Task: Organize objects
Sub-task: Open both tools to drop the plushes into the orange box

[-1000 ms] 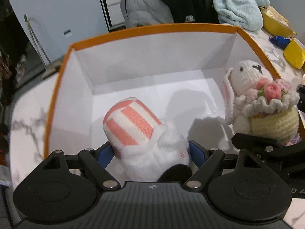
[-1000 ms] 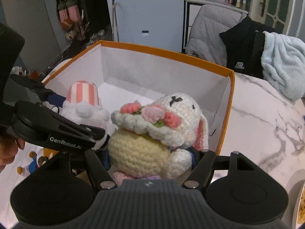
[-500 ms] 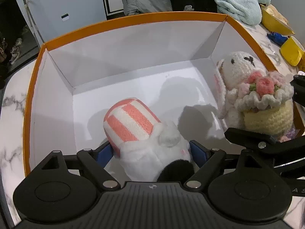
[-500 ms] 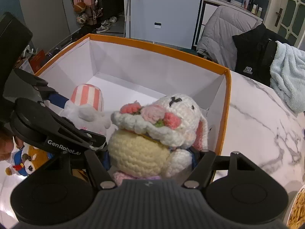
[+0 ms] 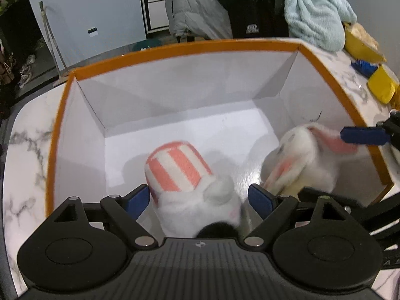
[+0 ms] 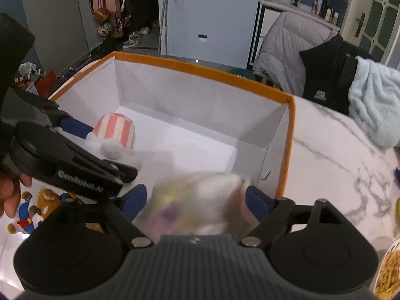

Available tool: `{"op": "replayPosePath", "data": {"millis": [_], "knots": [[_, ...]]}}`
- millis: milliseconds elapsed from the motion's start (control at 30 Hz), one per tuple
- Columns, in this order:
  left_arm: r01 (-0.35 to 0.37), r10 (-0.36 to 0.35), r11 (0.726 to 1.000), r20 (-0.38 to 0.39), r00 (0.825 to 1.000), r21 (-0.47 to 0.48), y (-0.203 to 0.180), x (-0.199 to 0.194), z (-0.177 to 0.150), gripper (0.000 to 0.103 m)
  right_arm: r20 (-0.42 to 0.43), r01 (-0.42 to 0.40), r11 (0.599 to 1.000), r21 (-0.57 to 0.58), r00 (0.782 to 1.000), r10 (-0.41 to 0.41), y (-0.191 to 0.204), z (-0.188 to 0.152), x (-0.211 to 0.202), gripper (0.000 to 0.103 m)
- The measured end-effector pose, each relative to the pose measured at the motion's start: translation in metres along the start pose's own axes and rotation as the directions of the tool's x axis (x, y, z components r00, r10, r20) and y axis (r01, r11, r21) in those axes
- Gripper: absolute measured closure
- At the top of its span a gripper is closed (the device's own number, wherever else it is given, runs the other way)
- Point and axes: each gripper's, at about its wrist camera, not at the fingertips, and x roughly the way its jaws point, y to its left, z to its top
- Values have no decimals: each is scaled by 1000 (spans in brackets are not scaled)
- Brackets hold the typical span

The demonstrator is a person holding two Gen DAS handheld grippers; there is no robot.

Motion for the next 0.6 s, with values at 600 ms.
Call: {"op": "replayPosePath", "data": {"millis": [600], "knots": [[41,-32,998,191,981,-43,17,-67,2,2,82,-22,999,34,996,20,4,2,-35,15]]}}
